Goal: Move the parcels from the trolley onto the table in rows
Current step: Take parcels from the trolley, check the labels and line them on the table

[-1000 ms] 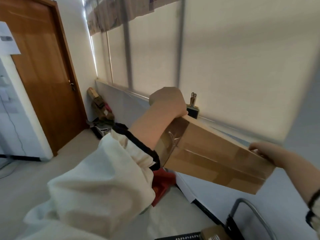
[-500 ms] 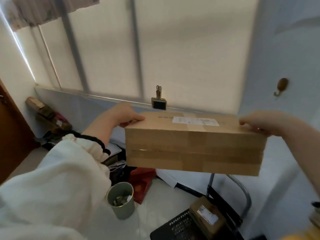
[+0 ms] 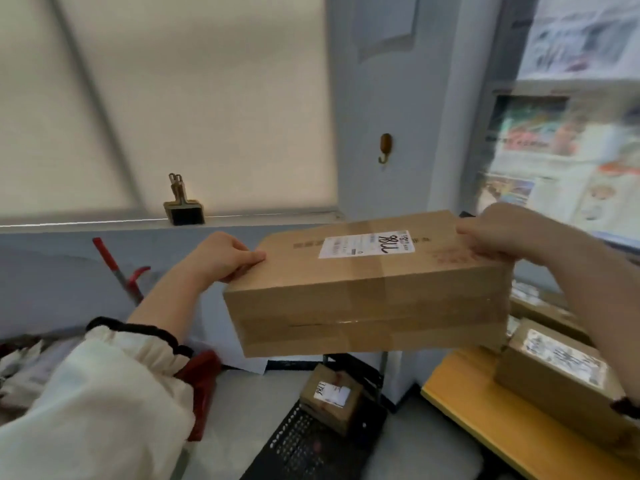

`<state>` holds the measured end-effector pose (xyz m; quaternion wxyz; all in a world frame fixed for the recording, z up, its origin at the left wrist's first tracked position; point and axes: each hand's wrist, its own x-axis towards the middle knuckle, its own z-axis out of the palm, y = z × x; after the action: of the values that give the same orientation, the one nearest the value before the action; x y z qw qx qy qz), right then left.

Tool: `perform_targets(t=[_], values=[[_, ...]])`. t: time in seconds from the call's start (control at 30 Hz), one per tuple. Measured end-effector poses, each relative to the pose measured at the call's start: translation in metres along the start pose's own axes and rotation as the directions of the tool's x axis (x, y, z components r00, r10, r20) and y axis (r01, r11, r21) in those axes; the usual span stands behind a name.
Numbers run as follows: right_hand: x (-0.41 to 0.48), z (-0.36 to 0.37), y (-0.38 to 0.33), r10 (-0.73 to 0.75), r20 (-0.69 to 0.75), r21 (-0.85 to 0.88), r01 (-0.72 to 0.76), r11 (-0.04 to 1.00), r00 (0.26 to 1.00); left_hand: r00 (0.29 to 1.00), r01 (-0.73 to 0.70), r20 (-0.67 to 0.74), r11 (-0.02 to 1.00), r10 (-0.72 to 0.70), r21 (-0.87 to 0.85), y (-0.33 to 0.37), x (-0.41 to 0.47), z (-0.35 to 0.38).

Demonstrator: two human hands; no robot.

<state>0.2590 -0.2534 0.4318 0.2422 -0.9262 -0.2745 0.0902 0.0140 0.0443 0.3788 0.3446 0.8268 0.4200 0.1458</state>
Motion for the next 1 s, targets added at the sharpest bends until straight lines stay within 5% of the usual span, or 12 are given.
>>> perform_targets(t=[0.07, 0.2, 0.4, 0.53, 0.7, 1.0], values=[[-0.008, 0.003, 0.056, 0.133, 0.023, 0.194, -0.134, 0.972, 0.991, 0.997, -0.078, -0.010, 0.996, 0.078, 0.035, 0.026, 0.004, 0.044], [-0.051, 0.015, 0.175, 0.349, 0.180, 0.548, -0.389, 0.741, 0.920, 0.983, -0.185, 0.021, 0.979, 0.184, 0.086, 0.059, -0.005, 0.155], [-0.116, 0.056, 0.320, 0.700, 0.370, 0.477, -0.771, 0.421, 0.611, 0.939, -0.214, 0.290, 0.974, 0.186, 0.070, 0.081, -0.049, 0.303], [-0.159, 0.071, 0.385, 0.784, 0.458, 0.498, -0.852, 0.165, 0.420, 0.898, -0.274, 0.393, 0.950, 0.198, 0.149, 0.107, -0.080, 0.364], [-0.205, 0.064, 0.441, 0.888, 0.306, 0.523, -0.840, 0.145, 0.344, 0.830, -0.381, 0.491, 0.912, 0.265, 0.153, 0.151, -0.117, 0.430], [-0.282, 0.043, 0.506, 0.936, 0.020, 0.543, -0.790, 0.284, 0.350, 0.656, -0.394, 0.732, 0.910, 0.181, 0.129, 0.191, -0.159, 0.539]])
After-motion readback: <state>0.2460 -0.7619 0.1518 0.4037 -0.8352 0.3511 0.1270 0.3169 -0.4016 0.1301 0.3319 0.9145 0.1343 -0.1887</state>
